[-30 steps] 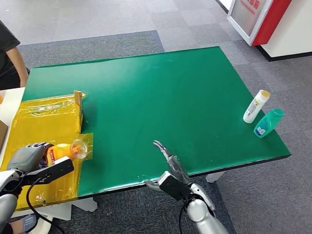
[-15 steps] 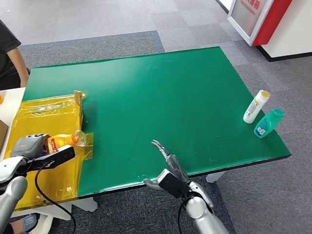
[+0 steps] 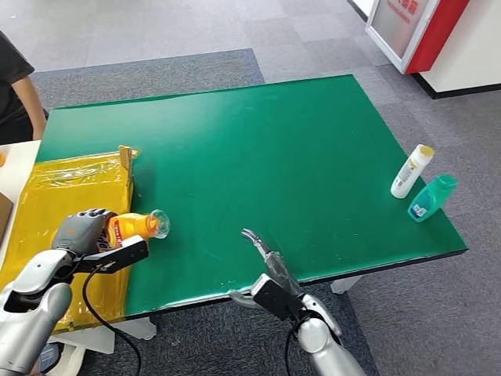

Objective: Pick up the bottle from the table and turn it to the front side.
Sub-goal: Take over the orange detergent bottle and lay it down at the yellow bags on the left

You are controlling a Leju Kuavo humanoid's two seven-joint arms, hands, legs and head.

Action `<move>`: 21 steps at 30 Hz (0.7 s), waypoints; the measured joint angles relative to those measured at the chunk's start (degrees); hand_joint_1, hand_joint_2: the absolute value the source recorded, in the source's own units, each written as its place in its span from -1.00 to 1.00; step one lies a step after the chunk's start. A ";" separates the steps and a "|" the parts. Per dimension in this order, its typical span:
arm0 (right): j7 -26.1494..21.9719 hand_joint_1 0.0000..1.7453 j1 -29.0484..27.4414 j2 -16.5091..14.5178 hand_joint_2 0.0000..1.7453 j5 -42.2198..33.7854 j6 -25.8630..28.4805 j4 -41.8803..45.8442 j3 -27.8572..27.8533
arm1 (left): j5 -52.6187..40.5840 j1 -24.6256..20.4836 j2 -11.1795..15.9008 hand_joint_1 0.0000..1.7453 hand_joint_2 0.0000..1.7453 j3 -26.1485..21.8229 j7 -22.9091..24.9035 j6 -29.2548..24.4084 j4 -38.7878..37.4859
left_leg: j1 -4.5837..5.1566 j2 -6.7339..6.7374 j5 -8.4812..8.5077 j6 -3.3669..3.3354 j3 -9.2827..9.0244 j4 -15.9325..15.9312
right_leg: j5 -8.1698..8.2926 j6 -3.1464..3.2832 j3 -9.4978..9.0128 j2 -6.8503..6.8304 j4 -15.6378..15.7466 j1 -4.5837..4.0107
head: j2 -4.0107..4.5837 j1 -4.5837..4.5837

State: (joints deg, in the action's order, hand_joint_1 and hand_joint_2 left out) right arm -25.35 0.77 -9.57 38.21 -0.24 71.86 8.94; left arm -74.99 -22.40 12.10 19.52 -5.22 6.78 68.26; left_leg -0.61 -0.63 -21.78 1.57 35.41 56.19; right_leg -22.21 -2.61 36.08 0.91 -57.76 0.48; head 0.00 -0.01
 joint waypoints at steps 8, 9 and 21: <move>-0.07 -1.00 0.03 0.00 1.00 -0.06 0.00 -0.37 0.09 | 1.79 -0.45 0.15 0.84 1.00 1.08 -2.53 -0.33 -0.49 | 0.00 0.00 0.00 -0.01 0.00 0.00 | 0.01 -0.01 -0.03 0.00 0.00 0.00 | 0.00 -0.02; -0.12 -1.00 0.04 0.00 1.00 -0.13 0.00 -0.49 0.15 | 2.31 -0.63 0.34 0.78 1.00 1.41 -2.94 -0.30 -0.71 | 0.00 0.00 0.00 -0.01 0.00 0.00 | 0.01 -0.01 -0.03 0.00 0.00 0.00 | 0.00 -0.02; -0.61 -1.00 0.27 0.10 1.00 -0.88 -0.06 -2.50 0.61 | 7.01 -2.00 3.48 -1.00 1.00 4.89 -0.49 3.74 -4.07 | -0.01 -0.01 0.03 0.00 0.00 0.00 | 0.01 0.00 -0.04 -0.01 -0.02 -0.01 | 0.00 -0.01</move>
State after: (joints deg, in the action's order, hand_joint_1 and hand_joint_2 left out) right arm -25.97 1.04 -9.47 37.33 -0.30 69.36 9.55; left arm -67.98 -24.39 15.58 24.41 -5.70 10.52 64.19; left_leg -0.62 -0.64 -21.75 1.57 35.42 56.18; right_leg -22.19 -2.60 36.05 0.90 -57.77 0.47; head 0.00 -0.02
